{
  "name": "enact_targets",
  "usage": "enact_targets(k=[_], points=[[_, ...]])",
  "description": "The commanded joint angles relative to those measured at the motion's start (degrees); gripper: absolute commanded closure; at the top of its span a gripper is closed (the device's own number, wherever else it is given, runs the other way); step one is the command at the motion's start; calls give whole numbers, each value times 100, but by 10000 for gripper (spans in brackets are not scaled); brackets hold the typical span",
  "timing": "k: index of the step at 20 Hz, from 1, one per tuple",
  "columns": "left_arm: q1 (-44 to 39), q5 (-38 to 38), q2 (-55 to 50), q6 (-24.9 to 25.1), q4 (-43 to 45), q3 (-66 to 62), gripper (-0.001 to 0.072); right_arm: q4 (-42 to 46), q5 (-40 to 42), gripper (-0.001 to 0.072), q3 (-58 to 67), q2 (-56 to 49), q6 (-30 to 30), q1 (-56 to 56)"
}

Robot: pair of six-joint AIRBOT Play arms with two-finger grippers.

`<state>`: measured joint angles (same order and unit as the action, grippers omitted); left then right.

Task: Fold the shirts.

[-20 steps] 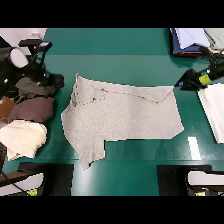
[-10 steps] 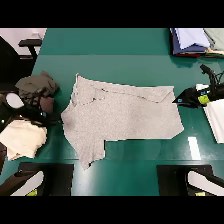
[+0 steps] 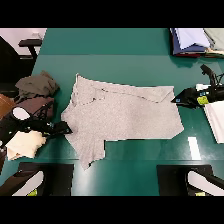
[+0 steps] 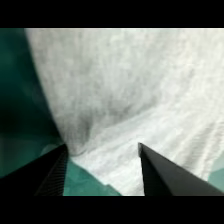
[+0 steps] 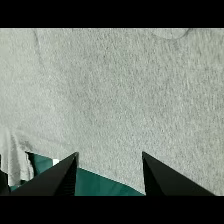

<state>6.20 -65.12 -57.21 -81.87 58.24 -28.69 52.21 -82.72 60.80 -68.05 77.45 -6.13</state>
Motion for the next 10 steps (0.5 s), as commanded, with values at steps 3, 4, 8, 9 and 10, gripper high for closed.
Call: enact_targets(k=[3,4,8,9,10], points=[[-4,61,-4,243,-507,177,431,-4,22,263,-7,9,0,-17],[-4,63,-2,243,-514,138,558,13,-11,263,-7,9,0,-68],[-4,-26,96,269,-507,-404,687,688,-463,262,-212,79,7,-636],[-4,-42,168,280,-505,-527,687,914,-431,262,-503,197,13,-874],[-4,-37,210,280,-514,-629,687,1062,-374,259,-837,302,13,-1097]])
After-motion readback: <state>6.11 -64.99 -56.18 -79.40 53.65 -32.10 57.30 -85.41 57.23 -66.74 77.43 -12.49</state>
